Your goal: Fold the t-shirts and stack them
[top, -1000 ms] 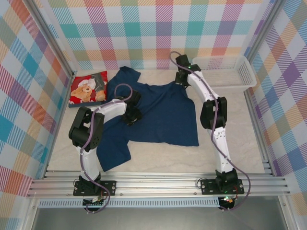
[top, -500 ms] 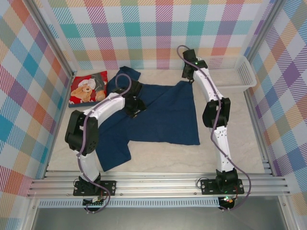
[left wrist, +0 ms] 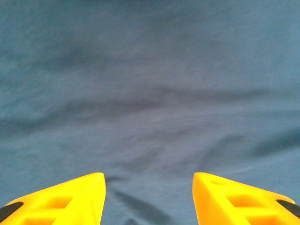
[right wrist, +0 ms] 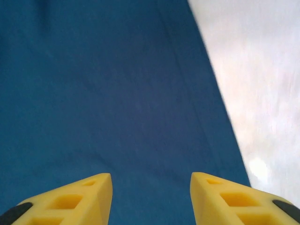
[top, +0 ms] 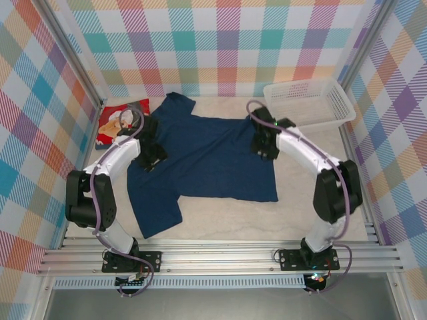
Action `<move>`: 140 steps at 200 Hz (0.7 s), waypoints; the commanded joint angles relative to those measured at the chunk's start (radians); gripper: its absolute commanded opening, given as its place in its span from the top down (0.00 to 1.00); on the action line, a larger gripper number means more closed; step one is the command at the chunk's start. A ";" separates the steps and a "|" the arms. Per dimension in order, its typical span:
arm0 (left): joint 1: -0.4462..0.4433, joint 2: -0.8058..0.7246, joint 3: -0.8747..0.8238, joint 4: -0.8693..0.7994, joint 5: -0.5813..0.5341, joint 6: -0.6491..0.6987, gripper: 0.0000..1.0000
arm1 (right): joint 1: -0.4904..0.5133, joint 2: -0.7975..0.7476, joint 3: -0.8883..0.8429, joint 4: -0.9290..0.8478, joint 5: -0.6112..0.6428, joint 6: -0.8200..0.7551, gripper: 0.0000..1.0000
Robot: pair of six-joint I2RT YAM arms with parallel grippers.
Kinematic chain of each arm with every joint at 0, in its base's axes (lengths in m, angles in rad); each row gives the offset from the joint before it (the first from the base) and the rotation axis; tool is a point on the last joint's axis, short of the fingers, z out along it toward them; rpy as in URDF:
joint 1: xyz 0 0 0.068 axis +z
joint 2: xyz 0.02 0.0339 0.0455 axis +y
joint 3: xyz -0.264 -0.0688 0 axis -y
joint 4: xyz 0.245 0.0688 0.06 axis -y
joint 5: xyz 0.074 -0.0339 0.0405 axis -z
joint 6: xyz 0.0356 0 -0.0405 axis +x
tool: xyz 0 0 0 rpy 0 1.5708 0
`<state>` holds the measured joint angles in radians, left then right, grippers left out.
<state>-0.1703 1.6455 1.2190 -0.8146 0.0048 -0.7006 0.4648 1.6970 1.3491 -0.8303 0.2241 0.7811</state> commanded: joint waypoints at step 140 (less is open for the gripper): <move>-0.040 0.084 -0.017 0.043 0.001 0.033 0.48 | -0.224 -0.013 -0.459 -0.083 -0.128 0.224 0.58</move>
<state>-0.1951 1.7069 1.1793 -0.7753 0.0097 -0.6613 0.2680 1.6596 0.9325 -0.8150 0.0868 0.9848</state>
